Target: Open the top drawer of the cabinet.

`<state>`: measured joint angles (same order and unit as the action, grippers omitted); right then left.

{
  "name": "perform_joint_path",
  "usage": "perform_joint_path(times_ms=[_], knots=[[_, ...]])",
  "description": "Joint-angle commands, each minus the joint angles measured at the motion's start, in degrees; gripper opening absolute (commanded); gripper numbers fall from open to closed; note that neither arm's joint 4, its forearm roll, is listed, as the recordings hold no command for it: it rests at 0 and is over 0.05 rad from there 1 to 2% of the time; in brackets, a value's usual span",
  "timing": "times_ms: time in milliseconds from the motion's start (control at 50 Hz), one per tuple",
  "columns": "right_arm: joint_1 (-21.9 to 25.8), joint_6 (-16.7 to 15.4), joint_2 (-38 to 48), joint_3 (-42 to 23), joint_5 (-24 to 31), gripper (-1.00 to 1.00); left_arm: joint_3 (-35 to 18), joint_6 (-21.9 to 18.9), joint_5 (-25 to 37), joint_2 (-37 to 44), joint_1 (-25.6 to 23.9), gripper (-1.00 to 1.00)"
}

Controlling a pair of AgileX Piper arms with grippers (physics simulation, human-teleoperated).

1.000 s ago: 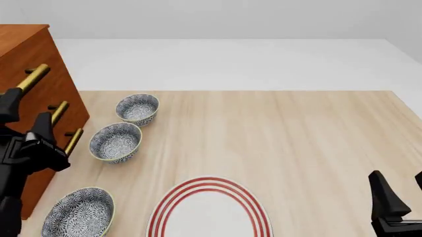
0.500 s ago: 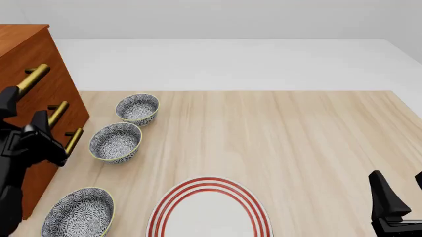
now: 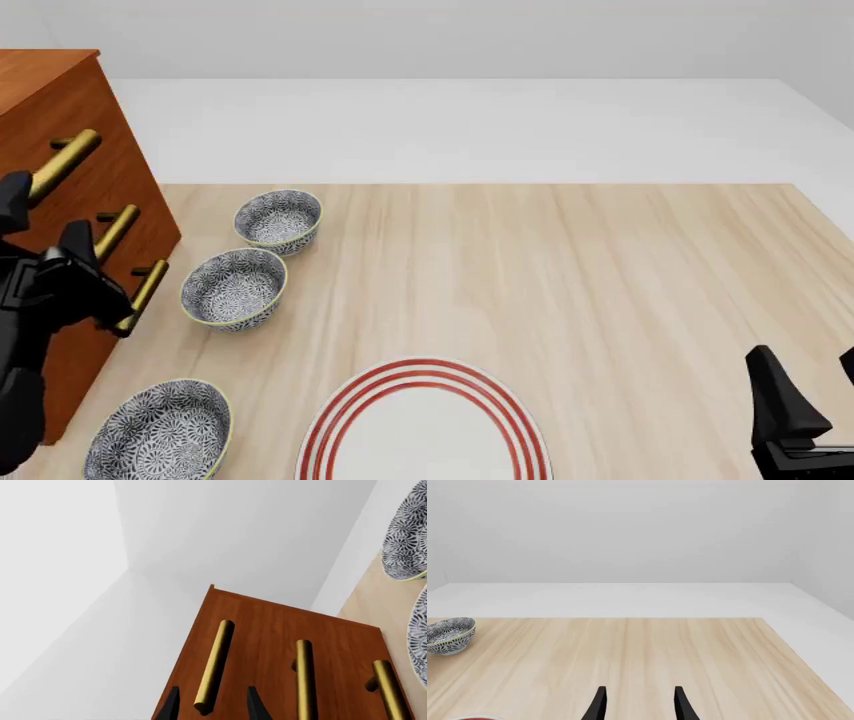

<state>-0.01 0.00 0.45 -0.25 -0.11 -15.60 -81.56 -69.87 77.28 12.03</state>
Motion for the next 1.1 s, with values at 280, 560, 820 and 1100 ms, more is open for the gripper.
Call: perform_joint_path(times_ms=[280, 560, 820, 1100], knots=[[0.01, 0.01, 0.0, 0.0, 0.0, 1.0, -1.39, 0.09, 0.0, 1.57, 1.79, 1.0], [0.01, 0.0, 0.0, 0.0, 0.0, 1.0, -2.01, 0.28, 0.01, 2.56, 2.23, 1.0], [0.01, 0.0, 0.0, 0.0, 0.0, 1.0, -2.54, 0.27, 0.04, 3.15, 2.63, 1.0], [0.0, -0.01, 0.0, 0.0, 0.0, 1.0, -2.99, 0.19, 0.05, 3.55, 3.48, 1.0]])
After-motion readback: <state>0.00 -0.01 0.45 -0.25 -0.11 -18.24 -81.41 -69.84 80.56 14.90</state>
